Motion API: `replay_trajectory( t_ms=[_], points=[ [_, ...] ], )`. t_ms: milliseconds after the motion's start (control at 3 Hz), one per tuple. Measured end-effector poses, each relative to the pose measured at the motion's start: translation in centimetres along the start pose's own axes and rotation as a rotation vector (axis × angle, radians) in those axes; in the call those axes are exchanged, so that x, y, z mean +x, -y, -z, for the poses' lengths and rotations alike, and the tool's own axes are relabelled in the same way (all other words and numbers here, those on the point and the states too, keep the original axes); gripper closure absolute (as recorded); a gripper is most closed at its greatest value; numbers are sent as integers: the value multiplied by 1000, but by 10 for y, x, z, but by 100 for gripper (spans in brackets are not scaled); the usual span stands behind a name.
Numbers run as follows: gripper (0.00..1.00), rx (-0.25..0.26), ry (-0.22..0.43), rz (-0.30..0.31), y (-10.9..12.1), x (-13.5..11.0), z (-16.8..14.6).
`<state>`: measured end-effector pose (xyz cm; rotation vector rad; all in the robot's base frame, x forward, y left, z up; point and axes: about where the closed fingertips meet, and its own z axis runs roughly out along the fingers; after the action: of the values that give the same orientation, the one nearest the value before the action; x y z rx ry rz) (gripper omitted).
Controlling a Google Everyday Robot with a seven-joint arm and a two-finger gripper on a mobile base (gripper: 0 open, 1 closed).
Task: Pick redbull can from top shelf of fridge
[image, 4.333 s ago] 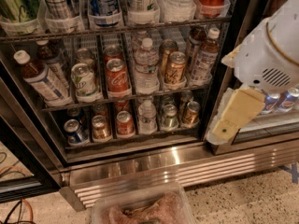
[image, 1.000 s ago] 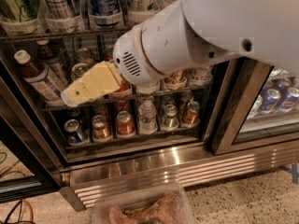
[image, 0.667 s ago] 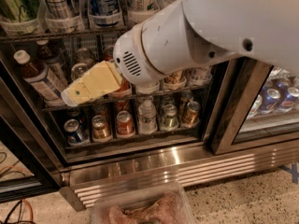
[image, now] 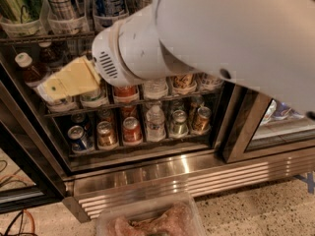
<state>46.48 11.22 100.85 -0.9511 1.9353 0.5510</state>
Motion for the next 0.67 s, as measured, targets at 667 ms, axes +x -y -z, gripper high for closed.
replay_trajectory(
  t_ms=[667],
  points=[
    [0,112,78,-76,24,-35,-24]
  ],
)
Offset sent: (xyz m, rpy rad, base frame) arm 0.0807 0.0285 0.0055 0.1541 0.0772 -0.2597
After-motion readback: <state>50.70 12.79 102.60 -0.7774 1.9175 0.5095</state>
